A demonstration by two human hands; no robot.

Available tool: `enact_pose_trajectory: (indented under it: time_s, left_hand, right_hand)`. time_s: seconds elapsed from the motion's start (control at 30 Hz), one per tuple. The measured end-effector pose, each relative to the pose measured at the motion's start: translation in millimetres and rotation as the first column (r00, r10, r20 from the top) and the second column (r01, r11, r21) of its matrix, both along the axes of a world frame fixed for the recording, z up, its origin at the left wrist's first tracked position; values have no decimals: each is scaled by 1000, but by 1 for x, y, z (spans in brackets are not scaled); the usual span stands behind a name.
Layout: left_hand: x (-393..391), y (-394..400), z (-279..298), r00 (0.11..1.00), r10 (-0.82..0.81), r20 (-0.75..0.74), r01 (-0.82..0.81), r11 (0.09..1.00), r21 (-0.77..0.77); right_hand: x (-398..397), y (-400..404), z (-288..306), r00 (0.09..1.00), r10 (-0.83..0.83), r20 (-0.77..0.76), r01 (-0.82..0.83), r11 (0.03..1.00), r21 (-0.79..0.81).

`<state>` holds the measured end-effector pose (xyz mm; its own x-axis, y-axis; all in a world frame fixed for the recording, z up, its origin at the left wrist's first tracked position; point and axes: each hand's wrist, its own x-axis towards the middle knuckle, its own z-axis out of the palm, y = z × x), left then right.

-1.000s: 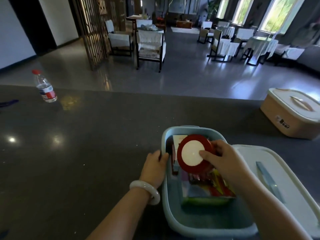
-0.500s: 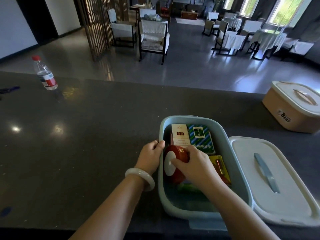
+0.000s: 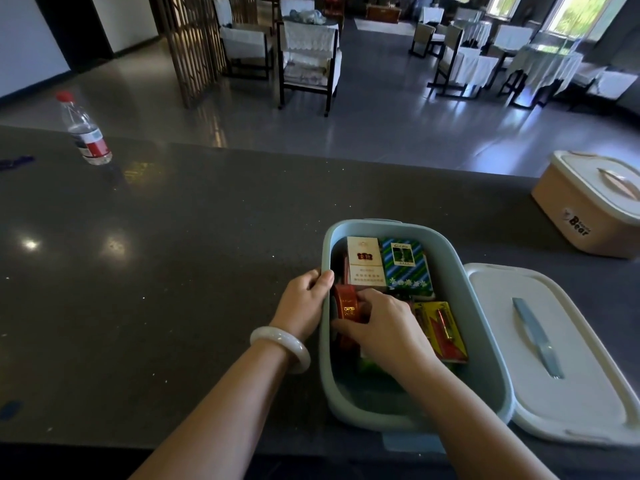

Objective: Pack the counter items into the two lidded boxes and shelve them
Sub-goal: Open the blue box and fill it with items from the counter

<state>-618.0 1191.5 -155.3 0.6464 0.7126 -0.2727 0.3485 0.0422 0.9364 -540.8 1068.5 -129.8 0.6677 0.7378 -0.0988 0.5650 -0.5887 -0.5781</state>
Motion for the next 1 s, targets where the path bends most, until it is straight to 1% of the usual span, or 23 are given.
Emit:
enact_pose_trajectory:
  time_s: [0.1, 0.23, 0.37, 0.43, 0.53, 0.6, 0.67, 0.77, 1.0]
  left_hand:
    - [0, 1, -1, 1000, -7, -4, 7, 1000, -22]
    - [-2, 2, -1, 999, -22, -23, 21, 1000, -16]
    - [-3, 0, 1, 1000, -30, -6, 30, 999, -12]
    - [-4, 0, 3, 999, -34, 8, 34, 999, -26]
    - [-5, 1, 1, 997, -59, 40, 62, 996, -68]
    - [-6, 0, 2, 998, -48, 46, 52, 996, -78]
    - [-7, 0, 3, 998, -45, 40, 47, 998, -43]
    - [-8, 1, 4, 996, -85, 24, 85, 996, 33]
    - [-10, 0, 4, 994, -95, 48, 94, 995, 35]
  right_hand:
    - [1, -1, -1, 998, 24, -51, -24, 1000, 15]
    - [1, 0, -1, 997, 63, -35, -62, 998, 11]
    - [4, -1, 2, 995, 85, -59, -85, 996, -1]
    - [5, -3, 4, 993, 114, -24, -114, 993, -10]
    - [8, -4, 8, 972, 210, 106, -207, 978, -31]
    - [11, -3, 9, 941, 294, 165, -283, 955, -88]
    - [12, 0, 6, 915, 352, 198, -325, 933, -154]
    - [15, 0, -3, 914, 348, 210, -322, 935, -146]
    - [20, 2, -10, 910, 346, 227, -331, 938, -104]
